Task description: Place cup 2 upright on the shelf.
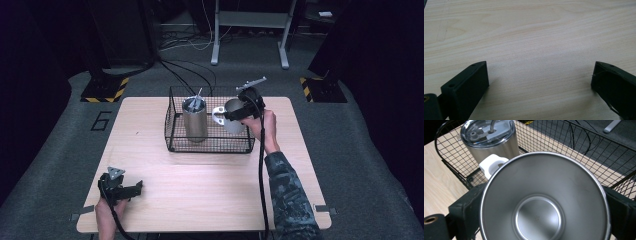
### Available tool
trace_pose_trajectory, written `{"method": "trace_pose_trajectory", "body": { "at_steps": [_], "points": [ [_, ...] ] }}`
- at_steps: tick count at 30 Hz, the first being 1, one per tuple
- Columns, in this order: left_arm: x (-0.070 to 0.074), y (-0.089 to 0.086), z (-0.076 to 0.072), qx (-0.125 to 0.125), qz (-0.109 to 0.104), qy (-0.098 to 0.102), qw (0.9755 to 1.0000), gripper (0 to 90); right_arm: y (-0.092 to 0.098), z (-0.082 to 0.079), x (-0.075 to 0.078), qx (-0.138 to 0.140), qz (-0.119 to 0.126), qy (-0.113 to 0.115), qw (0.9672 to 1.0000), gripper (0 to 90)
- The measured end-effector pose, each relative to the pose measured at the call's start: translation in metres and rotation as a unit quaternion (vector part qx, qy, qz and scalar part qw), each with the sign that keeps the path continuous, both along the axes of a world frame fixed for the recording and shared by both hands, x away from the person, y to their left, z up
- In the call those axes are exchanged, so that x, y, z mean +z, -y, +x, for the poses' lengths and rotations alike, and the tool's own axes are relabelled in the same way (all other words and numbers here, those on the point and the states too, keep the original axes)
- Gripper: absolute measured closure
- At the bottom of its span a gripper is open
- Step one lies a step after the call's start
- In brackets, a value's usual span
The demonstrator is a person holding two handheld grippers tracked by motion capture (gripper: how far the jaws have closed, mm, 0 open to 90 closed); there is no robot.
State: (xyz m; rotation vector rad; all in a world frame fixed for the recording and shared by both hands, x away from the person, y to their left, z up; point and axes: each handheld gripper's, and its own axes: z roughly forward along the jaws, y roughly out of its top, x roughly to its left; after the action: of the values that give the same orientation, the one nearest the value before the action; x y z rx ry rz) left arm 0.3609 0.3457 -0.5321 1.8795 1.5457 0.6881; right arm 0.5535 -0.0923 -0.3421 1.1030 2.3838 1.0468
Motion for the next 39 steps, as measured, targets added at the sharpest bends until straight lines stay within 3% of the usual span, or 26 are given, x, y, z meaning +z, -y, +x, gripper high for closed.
{"method": "trace_pose_trajectory", "body": {
  "at_steps": [20,39],
  "points": [
    [0.000,0.000,0.000,-0.001,0.001,0.001,1.0000,1.4,-0.012,0.020,-0.033,-0.027,-0.004,-0.028,0.9992,5.7],
    [0.000,0.000,0.000,-0.001,0.001,0.001,1.0000,1.4,-0.016,0.026,-0.054,-0.034,-0.009,-0.043,0.9984,5.7]
  ]
}}
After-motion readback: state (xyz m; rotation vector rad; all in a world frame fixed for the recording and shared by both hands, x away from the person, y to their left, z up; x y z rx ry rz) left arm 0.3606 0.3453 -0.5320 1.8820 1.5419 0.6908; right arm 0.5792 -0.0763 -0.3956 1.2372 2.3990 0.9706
